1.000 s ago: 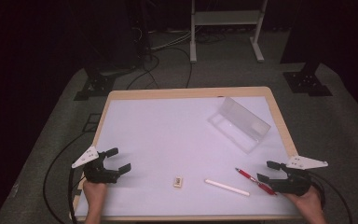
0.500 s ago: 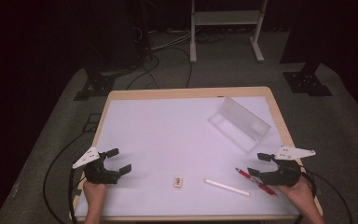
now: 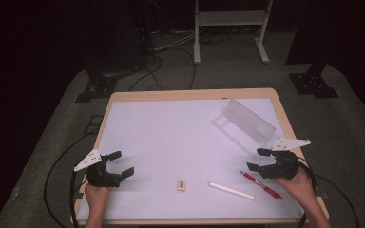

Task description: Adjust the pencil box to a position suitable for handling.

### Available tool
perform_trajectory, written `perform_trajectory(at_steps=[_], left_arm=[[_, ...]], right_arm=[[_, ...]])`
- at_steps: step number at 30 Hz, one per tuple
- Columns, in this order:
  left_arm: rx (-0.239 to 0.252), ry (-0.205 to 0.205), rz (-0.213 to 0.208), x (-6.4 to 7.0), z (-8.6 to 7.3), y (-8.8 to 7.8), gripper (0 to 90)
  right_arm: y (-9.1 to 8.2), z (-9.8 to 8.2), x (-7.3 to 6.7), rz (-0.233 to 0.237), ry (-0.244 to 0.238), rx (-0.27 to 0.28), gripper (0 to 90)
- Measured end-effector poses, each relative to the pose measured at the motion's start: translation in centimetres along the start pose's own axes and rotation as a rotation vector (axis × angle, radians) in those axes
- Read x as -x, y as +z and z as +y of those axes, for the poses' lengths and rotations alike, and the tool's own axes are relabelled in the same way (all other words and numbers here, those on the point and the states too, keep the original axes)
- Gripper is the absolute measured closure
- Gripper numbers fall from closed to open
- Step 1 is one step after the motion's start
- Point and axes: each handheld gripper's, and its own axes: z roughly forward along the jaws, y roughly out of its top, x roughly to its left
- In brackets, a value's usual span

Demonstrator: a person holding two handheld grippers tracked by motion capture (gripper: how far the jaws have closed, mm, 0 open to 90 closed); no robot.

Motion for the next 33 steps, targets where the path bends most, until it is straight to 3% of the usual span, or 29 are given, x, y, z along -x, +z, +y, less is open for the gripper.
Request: perform_trajectory(at_steps=[9, 17, 22, 33], left_arm=[[0.001, -0.002, -0.001, 0.0, 0.0, 0.0, 0.0], [0.0, -0.004, -0.002, 0.0, 0.0, 0.0, 0.0], [0.001, -0.006, -0.002, -0.1, 0.0, 0.0, 0.0], [0.002, -0.006, -0.004, -0.1, 0.0, 0.0, 0.0]], right_arm=[[0.7, 1.9, 0.2, 0.002, -0.031, -0.011, 25.3], [1.4, 3.2, 0.7, -0.001, -0.034, -0.046, 25.6], [2.0, 4.4, 0.8, 0.002, -0.068, -0.072, 26.4], [3.8, 6.3, 1.3, 0.001, -0.09, -0.129, 28.5]])
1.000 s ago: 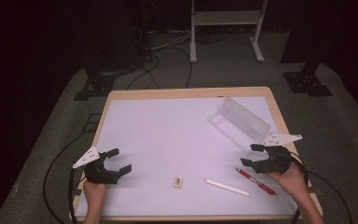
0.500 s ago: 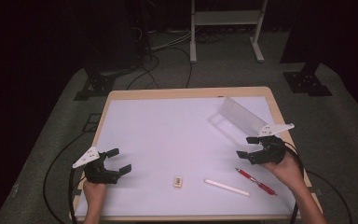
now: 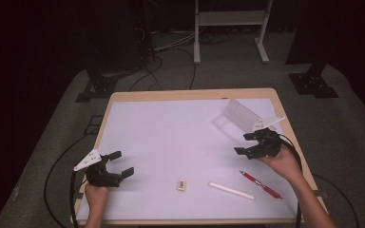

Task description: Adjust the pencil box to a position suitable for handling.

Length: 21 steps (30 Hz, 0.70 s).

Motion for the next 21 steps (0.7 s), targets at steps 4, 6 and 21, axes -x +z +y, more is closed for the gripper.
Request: perform_trajectory(at_steps=[4, 6, 21], left_arm=[[-0.002, 0.0, 0.0, 0.0, 0.0, 0.0, 0.0], [0.002, 0.0, 0.0, 0.0, 0.0, 0.0, 0.0], [0.005, -0.003, -0.002, 0.0, 0.0, 0.1, 0.0]], right_arm=[[0.5, 0.5, 0.3, -0.003, 0.005, -0.007, 29.4], [0.7, 0.7, 0.4, -0.008, 0.009, -0.014, 29.8], [3.4, 1.0, 1.7, -0.043, 0.023, -0.09, 33.6]])
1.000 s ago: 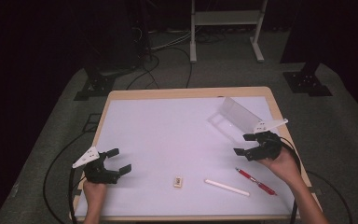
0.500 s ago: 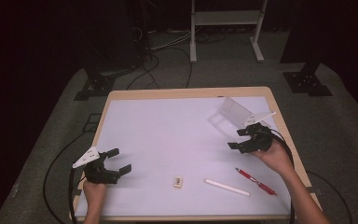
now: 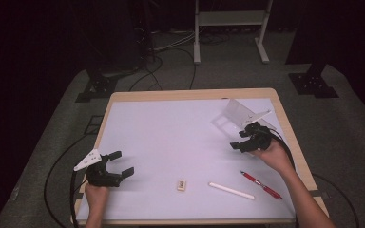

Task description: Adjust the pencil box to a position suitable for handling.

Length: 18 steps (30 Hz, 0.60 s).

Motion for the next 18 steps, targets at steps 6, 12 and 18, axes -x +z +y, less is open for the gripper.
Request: perform_trajectory(at_steps=[6, 12, 18], left_arm=[[0.001, -0.004, 0.0, 0.0, 0.0, 0.0, 0.0], [-0.003, 0.001, -0.001, 0.0, 0.0, 0.0, 0.0], [-0.004, 0.001, -0.001, 0.0, 0.0, 0.0, 0.0]], right_arm=[[0.6, 0.4, 0.1, -0.014, -0.004, -0.022, 38.2], [1.1, 0.6, 0.7, -0.03, 0.01, -0.035, 42.1], [1.9, 0.4, 1.2, -0.044, 0.017, -0.065, 45.7]])
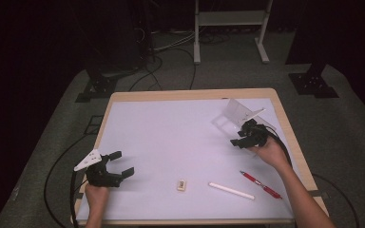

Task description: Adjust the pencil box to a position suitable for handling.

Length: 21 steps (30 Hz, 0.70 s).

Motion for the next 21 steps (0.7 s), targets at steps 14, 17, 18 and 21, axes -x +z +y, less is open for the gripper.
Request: perform_trajectory(at_steps=[14, 17, 18, 21], left_arm=[[0.001, -0.003, -0.001, 0.0, 0.0, 0.0, 0.0], [0.0, -0.004, 0.0, 0.0, 0.0, 0.0, 0.0], [0.0, -0.005, -0.001, 0.0, 0.0, 0.0, 0.0], [0.001, -0.003, 0.0, 0.0, 0.0, 0.0, 0.0]], right_arm=[[1.5, -0.2, 0.6, 0.004, 0.008, -0.046, 52.7], [1.7, -0.2, 0.5, 0.007, 0.006, -0.053, 55.0], [1.7, -0.1, 0.5, 0.004, 0.0, -0.06, 55.5], [1.7, -0.1, 0.5, -0.001, 0.0, -0.058, 57.2]])
